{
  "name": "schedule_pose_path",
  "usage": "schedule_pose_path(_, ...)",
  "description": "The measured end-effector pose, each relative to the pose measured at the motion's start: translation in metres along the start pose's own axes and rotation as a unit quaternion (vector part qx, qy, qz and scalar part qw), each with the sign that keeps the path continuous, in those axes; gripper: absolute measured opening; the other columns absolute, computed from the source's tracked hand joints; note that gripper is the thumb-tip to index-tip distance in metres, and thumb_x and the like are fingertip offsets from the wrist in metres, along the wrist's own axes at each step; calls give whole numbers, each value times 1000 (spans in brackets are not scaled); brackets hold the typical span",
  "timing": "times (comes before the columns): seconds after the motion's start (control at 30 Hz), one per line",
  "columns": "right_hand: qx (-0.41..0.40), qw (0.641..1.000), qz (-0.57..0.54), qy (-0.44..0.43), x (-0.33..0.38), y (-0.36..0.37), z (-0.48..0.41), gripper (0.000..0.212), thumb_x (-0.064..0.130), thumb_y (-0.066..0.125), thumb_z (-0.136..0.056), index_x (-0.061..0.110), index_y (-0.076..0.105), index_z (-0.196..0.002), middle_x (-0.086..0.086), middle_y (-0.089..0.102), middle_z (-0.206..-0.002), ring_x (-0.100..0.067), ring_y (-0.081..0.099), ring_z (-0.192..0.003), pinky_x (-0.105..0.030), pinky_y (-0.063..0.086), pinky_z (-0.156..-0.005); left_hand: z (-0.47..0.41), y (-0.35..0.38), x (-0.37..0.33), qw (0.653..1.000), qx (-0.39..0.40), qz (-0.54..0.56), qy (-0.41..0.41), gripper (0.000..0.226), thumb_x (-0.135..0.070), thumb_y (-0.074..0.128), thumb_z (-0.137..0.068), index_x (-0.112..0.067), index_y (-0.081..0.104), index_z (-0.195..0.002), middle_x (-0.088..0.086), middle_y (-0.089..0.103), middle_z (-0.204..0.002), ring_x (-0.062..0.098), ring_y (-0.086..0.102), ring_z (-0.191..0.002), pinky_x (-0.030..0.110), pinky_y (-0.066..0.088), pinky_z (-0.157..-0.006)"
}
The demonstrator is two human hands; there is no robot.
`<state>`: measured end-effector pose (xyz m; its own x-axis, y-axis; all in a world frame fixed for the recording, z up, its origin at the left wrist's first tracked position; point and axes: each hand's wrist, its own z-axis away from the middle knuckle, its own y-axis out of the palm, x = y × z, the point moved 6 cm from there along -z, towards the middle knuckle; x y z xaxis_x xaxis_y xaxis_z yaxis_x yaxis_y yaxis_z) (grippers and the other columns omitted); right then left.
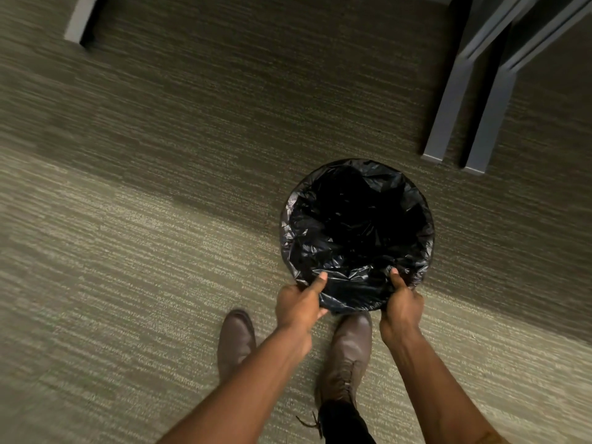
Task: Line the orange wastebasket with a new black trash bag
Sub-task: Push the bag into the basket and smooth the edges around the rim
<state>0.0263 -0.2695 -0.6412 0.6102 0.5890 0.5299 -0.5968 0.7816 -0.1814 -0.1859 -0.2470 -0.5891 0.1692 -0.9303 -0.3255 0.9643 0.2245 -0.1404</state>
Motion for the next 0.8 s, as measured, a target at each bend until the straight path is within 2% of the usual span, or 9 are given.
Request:
schedule_pose_path(0.07,18,1000,-6,-7,5,2,5,19,18,73,-101,4,71,-113,-10,81,-106,-31,78,-107,-47,62,-98,-10,8,-1,1000,12,15,-18,26,-29,84,-95,-6,75,-104,7,83,-107,19,79,-86,42,67,-98)
schedule_pose_path(0.17,43,999,-12,-14,12,4,10,23,23,70,-105,3,73,-115,-8,83,-103,-25,78,-102,-37,64,-85,-20,10,-6,998,-6,34,-49,19,-13,80,-98,-2,77,-113,15,82,-116,31,80,-106,47,67,-98)
schedule_pose_path(0.3,54,997,3,-48,10,-3,14,58,57,73,-96,4,73,-122,-6,83,-114,-23,79,-109,-44,61,-104,-22,9,-6,994,5,80,-70,19,3,70,-101,3,73,-119,18,78,-120,32,77,-111,48,62,-106)
schedule_pose_path(0.43,-30,997,11,-75,-8,-19,30,67,73,81,-77,14,66,-104,-1,76,-105,-18,71,-100,-47,56,-109,-18,3,4,997,-7,65,-42,24,-19,82,-97,-3,68,-108,5,74,-109,25,71,-107,45,52,-117)
schedule_pose_path(0.5,-74,994,-14,-78,-17,-26,39,62,69,87,-76,19,59,-101,-3,71,-104,-19,68,-96,-43,57,-106,-17,-3,9,998,-34,50,-19,47,-36,88,-90,-1,61,-105,2,66,-91,25,66,-94,42,55,-100)
schedule_pose_path(0.57,-88,993,-40,-67,-23,-28,43,57,61,92,-74,22,57,-97,-2,68,-92,-17,64,-81,-38,61,-88,-15,-8,10,997,-66,36,3,54,-44,92,-85,-8,61,-112,3,59,-83,24,67,-85,32,55,-77)
schedule_pose_path(0.63,-62,995,-74,-38,-30,-23,43,45,42,95,-78,22,57,-89,1,65,-72,-15,58,-62,-29,59,-61,-15,-8,15,997,-67,45,0,42,-35,92,-87,-7,62,-99,6,61,-81,23,70,-82,32,65,-80)
schedule_pose_path(0.7,-54,995,-80,-21,-33,-17,44,37,22,93,-84,21,56,-84,4,61,-57,-13,53,-51,-25,55,-50,-13,-5,16,997,-59,57,-4,33,-22,86,-93,-5,60,-83,5,66,-82,23,69,-82,33,68,-83)
schedule_pose_path(0.8,-57,996,-65,-15,-31,-11,43,38,9,88,-88,20,52,-81,3,51,-53,-13,42,-44,-24,45,-43,-12,3,11,998,-30,56,2,14,-14,75,-102,0,70,-100,6,75,-92,22,73,-87,24,61,-71)
